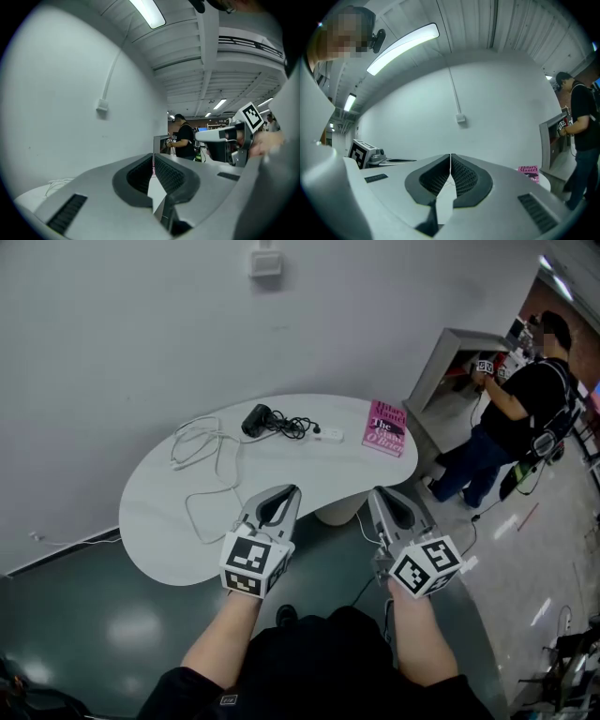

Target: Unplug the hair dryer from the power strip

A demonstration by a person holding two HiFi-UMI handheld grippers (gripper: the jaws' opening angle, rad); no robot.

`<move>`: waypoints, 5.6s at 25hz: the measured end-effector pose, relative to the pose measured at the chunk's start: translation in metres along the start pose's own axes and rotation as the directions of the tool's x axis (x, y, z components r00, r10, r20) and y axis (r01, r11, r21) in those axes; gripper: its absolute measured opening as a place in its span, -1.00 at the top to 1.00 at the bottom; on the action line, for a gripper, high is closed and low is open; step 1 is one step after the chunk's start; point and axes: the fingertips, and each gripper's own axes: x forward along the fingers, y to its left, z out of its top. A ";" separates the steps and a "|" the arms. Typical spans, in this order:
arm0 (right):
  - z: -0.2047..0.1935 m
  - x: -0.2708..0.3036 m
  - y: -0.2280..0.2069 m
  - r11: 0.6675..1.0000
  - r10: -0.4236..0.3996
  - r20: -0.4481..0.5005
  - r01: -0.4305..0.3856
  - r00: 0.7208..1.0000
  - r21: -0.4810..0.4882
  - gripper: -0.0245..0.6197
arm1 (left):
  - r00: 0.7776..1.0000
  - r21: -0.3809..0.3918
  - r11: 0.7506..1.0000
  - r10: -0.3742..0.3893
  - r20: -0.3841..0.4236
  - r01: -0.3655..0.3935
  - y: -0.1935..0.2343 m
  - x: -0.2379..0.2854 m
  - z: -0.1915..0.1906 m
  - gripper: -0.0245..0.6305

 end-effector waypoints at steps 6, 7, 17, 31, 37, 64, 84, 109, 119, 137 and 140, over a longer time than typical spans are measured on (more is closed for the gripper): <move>-0.012 0.031 -0.025 0.999 0.002 -0.033 -0.001 0.999 0.042 0.81 | 0.999 -0.015 1.000 0.023 -0.034 -0.023 0.027 0.026 -0.012 0.85; -0.016 0.036 -0.031 0.999 0.008 -0.037 -0.006 0.999 0.053 0.81 | 0.999 -0.018 0.999 0.029 -0.042 -0.029 0.031 0.032 -0.015 0.85; -0.032 0.107 -0.128 0.989 0.097 -0.076 -0.087 0.992 0.122 0.81 | 0.990 -0.015 0.995 0.094 -0.108 -0.096 0.064 0.138 -0.027 0.85; -0.041 0.170 -0.232 0.968 0.201 -0.147 -0.173 0.969 0.185 0.81 | 0.955 -0.037 0.974 0.213 -0.208 -0.225 0.092 0.237 -0.047 0.85; -0.067 0.200 -0.226 0.959 0.242 -0.208 -0.200 0.948 0.204 0.81 | 0.942 -0.058 0.975 0.189 -0.278 -0.213 0.100 0.254 -0.080 0.85; -0.176 0.292 -0.236 0.945 0.274 -0.437 -0.157 0.857 0.286 0.81 | 0.890 -0.271 0.949 0.019 -0.455 -0.159 0.131 0.323 -0.235 0.85; -0.223 0.295 -0.242 0.914 0.374 -0.485 -0.225 0.790 0.337 0.81 | 0.843 -0.157 0.942 0.180 -0.507 -0.296 0.158 0.340 -0.263 0.85; -0.255 0.354 -0.307 0.973 0.229 -0.666 -0.181 0.710 0.141 0.57 | 0.860 -0.139 0.944 0.202 -0.469 -0.298 0.167 0.371 -0.250 0.62; -0.278 0.379 -0.316 0.980 0.191 -0.724 -0.174 0.663 0.100 0.45 | 0.860 -0.143 0.940 0.214 -0.463 -0.310 0.173 0.370 -0.252 0.58; -0.305 0.314 -0.265 0.916 0.399 -0.775 -0.236 0.489 0.323 0.43 | 0.845 -0.161 0.943 0.176 -0.506 -0.293 0.151 0.347 -0.263 0.46; -0.312 0.291 -0.236 0.874 0.484 -0.766 -0.276 0.423 0.400 0.48 | 0.834 -0.152 0.943 0.177 -0.522 -0.295 0.145 0.333 -0.270 0.38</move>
